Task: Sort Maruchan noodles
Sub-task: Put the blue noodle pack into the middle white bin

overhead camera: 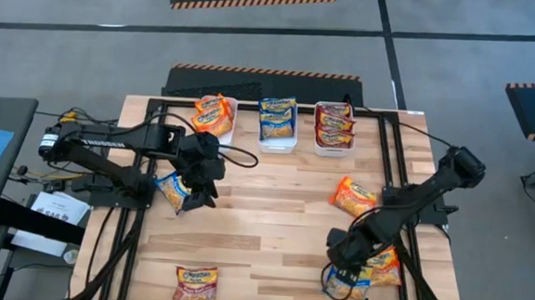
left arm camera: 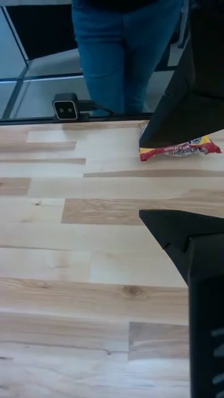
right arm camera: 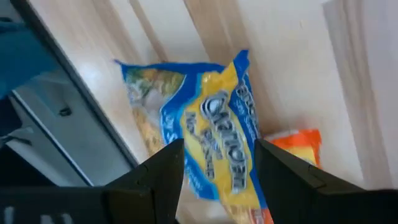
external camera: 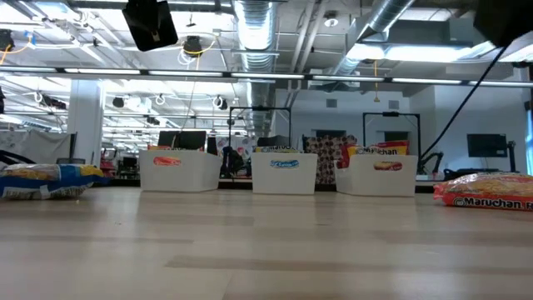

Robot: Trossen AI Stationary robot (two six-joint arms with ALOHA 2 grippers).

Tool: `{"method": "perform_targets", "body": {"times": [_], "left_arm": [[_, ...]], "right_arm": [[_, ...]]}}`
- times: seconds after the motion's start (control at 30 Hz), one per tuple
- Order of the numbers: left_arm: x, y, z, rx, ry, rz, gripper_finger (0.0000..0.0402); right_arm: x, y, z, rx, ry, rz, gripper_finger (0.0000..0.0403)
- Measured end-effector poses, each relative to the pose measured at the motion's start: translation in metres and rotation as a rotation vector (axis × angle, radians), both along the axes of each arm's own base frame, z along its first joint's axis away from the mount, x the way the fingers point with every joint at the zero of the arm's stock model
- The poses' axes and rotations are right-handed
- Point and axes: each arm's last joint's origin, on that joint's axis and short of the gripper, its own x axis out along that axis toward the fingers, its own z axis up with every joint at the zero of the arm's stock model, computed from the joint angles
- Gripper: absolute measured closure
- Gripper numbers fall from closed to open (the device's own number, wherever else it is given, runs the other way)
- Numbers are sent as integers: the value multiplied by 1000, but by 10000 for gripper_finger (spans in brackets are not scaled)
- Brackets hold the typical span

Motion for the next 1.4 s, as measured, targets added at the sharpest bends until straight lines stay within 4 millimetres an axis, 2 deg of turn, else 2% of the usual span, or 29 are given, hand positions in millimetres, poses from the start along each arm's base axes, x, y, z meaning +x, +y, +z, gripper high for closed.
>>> {"method": "perform_targets", "body": {"times": [0.33, 0.73, 0.87, 1.13, 1.4], "left_arm": [[0, 1, 0, 26, 0, 23, 246], [1, 1, 0, 39, -4, 30, 246], [1, 1, 0, 39, -4, 30, 246], [1, 1, 0, 54, -12, 10, 246], [0, 1, -1, 54, -4, 11, 246]], "right_arm": [[15, 12, -29, 41, 90, -3, 184], [30, 13, -59, 17, 170, -72, 188], [32, 13, -67, 35, 215, -76, 228], [32, 13, -71, 13, 229, -100, 379], [41, 17, -56, 6, 186, -107, 396]]}}
